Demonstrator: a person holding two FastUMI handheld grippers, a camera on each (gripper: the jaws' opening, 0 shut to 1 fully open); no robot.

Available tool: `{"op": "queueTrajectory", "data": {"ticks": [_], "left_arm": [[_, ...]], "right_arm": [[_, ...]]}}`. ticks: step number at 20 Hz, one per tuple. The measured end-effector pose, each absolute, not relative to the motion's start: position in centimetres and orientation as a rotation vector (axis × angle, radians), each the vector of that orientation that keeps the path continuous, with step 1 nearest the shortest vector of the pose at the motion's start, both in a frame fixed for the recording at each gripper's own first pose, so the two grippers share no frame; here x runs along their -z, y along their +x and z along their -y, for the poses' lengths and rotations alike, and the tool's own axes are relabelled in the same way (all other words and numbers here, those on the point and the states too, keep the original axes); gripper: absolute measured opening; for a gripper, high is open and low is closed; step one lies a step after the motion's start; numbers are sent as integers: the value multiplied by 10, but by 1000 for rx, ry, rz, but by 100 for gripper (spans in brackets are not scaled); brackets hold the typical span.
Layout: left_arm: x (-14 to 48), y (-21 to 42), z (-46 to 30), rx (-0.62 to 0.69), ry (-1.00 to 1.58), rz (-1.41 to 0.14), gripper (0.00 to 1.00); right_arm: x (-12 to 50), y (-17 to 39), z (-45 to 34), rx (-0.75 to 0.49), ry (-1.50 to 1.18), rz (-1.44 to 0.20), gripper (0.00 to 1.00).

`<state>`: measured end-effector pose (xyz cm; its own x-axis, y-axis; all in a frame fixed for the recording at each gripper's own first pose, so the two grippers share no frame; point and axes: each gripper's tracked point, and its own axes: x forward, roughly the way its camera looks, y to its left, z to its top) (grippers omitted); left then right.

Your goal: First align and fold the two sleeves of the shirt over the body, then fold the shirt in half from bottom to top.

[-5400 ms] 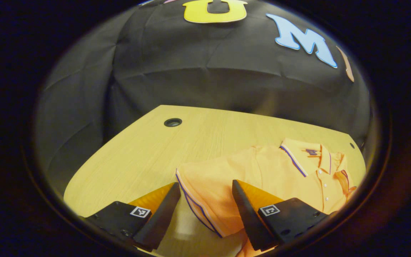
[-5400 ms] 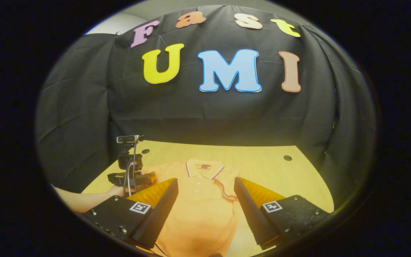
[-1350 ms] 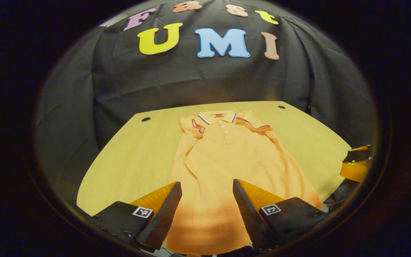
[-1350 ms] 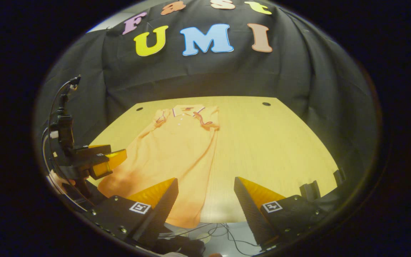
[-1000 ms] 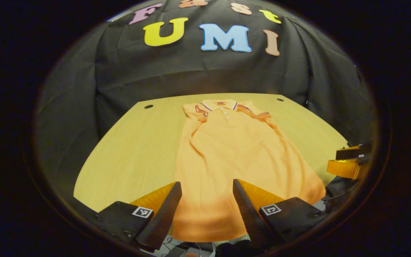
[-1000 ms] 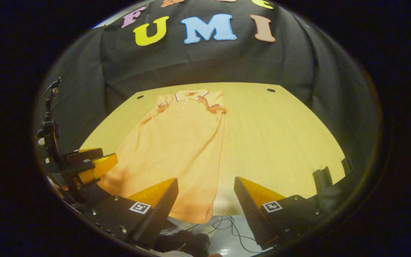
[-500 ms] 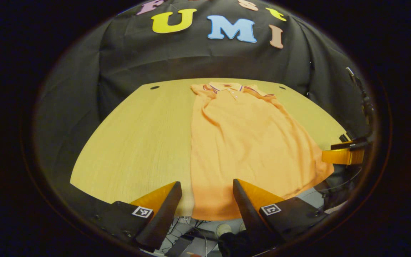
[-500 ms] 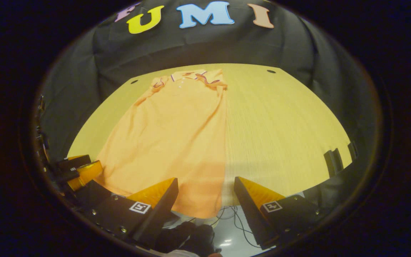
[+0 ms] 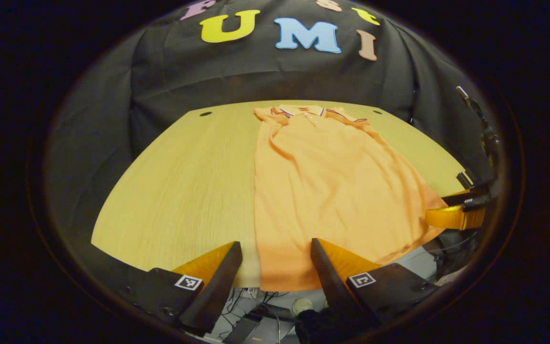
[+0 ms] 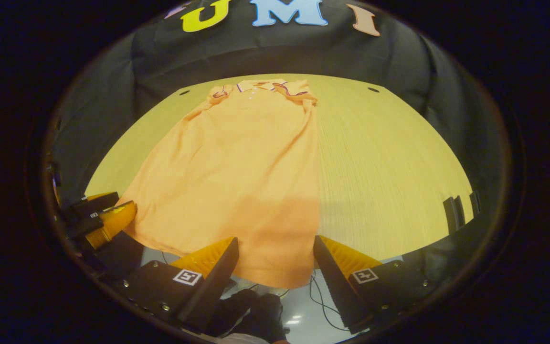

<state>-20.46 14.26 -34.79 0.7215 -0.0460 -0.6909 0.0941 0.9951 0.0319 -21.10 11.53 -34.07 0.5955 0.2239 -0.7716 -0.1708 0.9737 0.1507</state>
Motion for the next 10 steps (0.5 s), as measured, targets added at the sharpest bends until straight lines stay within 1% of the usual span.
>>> {"op": "queueTrajectory", "data": {"ticks": [3,8,10], "left_arm": [[348,-205,-141,68,67,-756,96],[348,-205,-141,64,77,-746,95],[348,-205,-133,87,73,-750,96]], "right_arm": [[340,-211,-118,-225,37,-901,98],[341,-209,-119,-218,41,-924,98],[341,-208,-119,-225,40,-916,97]]}}
